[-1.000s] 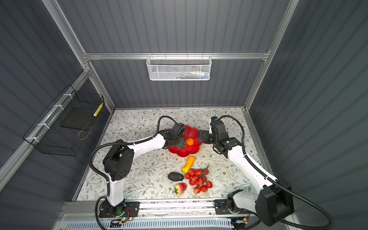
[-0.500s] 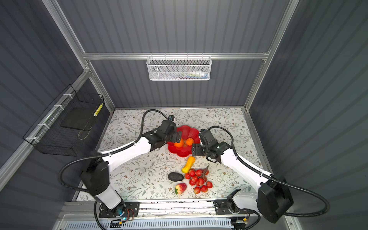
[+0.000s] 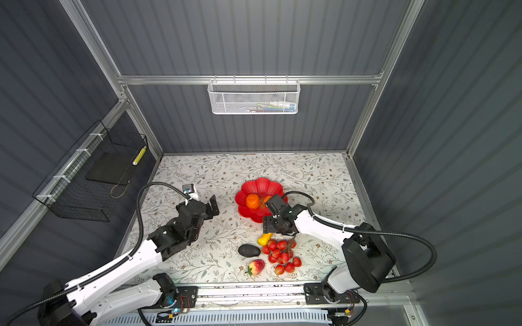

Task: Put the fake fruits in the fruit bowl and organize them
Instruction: 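Grasp the yellow squash with the right gripper while the left gripper withdraws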

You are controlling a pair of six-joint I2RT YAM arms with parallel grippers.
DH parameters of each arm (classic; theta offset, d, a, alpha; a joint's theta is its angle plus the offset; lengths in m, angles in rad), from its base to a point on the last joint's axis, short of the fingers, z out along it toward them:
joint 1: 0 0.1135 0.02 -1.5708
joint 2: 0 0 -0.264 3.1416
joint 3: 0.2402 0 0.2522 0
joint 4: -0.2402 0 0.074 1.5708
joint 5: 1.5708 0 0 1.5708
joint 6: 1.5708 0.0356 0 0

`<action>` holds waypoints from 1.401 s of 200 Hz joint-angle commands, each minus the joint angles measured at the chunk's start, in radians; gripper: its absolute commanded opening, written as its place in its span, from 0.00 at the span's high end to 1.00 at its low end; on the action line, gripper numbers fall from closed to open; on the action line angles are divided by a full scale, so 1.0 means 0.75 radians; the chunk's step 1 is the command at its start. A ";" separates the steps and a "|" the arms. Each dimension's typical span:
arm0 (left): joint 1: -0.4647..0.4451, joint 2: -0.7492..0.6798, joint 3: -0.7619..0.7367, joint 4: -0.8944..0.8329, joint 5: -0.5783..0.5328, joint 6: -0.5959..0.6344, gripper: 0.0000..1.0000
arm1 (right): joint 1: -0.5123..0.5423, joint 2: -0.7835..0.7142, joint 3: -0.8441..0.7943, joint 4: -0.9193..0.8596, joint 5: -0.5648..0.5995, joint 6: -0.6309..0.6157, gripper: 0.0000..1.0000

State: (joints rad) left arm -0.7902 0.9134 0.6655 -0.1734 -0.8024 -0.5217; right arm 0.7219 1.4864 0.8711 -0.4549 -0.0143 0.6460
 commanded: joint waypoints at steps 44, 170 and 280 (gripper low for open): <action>0.008 -0.193 -0.076 -0.097 -0.176 -0.137 0.00 | 0.016 0.127 0.029 0.062 0.019 0.054 0.27; 0.007 -0.168 -0.046 -0.129 -0.158 -0.121 0.00 | 0.018 0.181 0.031 0.199 0.006 0.131 0.64; 0.007 -0.157 -0.031 -0.124 -0.159 -0.119 0.00 | 0.133 0.078 0.086 0.109 -0.197 0.097 0.78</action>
State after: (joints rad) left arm -0.7902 0.8005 0.6140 -0.2516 -0.8982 -0.6071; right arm 0.7906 1.5734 0.9073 -0.3279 -0.1139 0.7311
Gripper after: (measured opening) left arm 0.997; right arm 0.355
